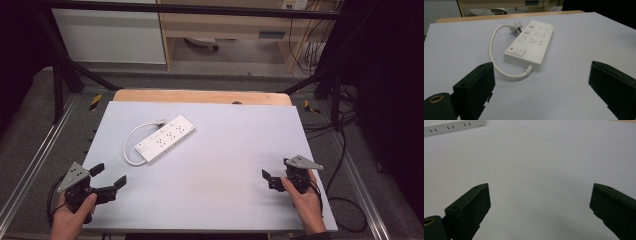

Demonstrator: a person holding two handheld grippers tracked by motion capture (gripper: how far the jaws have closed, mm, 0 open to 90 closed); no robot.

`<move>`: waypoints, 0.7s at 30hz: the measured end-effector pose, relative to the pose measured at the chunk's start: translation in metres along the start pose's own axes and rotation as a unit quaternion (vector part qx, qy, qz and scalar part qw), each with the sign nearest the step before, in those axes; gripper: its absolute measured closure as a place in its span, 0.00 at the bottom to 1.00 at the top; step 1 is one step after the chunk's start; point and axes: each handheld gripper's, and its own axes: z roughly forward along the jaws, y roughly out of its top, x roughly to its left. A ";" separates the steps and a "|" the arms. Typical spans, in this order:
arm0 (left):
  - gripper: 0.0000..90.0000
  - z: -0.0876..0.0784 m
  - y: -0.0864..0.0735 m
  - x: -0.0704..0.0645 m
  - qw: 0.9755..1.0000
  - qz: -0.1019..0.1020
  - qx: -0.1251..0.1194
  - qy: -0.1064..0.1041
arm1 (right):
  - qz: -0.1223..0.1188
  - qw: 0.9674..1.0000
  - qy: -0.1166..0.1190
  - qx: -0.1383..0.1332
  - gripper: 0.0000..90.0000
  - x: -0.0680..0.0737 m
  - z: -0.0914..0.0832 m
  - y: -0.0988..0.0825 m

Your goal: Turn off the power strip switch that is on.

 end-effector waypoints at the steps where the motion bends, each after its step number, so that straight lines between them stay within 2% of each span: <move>1: 0.08 0.000 0.000 0.000 1.000 -0.002 -0.001 0.001 | -0.003 1.000 0.001 0.001 0.04 0.000 0.001 0.000; 7: 0.08 0.001 0.000 -0.001 1.000 0.001 -0.002 -0.006 | -0.006 1.000 0.004 -0.011 0.04 0.000 0.001 0.002; 16: 0.08 -0.001 0.000 -0.001 1.000 0.004 -0.010 -0.009 | -0.024 0.999 0.008 -0.033 0.04 0.004 -0.001 0.005; 21: 0.08 -0.001 0.000 -0.002 1.000 -0.001 -0.010 -0.013 | -0.020 0.998 0.007 -0.051 0.04 0.004 -0.004 0.006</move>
